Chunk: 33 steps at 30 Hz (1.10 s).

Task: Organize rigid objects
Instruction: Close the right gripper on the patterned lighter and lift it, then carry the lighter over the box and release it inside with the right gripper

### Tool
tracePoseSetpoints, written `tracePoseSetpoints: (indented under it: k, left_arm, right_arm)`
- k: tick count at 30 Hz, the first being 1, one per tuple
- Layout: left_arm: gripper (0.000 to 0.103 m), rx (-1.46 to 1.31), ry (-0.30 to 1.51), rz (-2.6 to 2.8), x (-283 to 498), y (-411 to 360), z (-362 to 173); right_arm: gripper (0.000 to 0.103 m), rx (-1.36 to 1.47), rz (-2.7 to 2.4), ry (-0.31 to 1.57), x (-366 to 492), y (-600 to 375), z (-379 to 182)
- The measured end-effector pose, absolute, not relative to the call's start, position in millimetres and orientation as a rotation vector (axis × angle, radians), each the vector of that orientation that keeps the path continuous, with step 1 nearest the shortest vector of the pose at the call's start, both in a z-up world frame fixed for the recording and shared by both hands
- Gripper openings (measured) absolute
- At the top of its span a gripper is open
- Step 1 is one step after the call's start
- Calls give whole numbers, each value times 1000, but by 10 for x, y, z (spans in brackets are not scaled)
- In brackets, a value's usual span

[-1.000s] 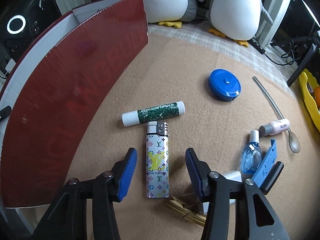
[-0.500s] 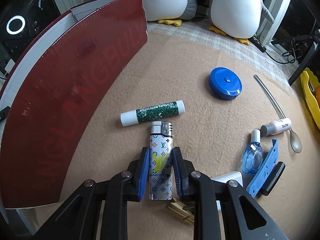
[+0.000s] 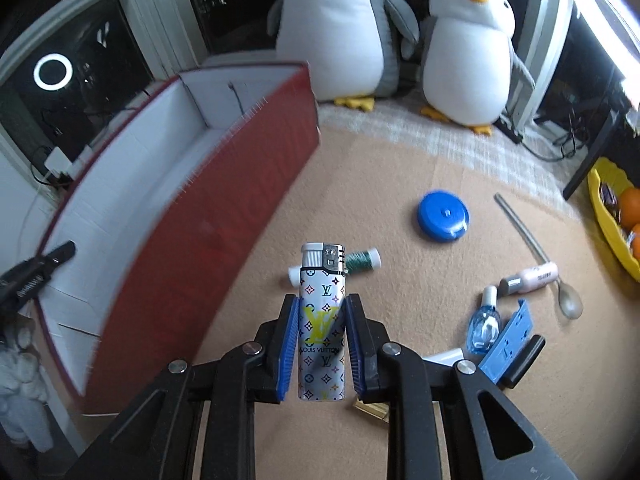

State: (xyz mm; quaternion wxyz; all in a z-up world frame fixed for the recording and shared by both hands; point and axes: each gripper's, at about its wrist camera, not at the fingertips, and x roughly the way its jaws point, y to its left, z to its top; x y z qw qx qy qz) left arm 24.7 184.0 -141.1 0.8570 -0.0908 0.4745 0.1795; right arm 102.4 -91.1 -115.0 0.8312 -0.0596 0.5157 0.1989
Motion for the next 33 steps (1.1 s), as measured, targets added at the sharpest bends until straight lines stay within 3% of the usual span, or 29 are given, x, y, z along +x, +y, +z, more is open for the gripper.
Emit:
tracePoseSetpoints:
  k: [10,33]
  left_arm:
    - [19,-221,998,362,227,1883,-1443]
    - [18,-226,992,352,214,1891,-1460]
  right_arm:
    - [21,-198,561,1000,911,-314,-695]
    - [21,-360,679,1063,841,661,-1123]
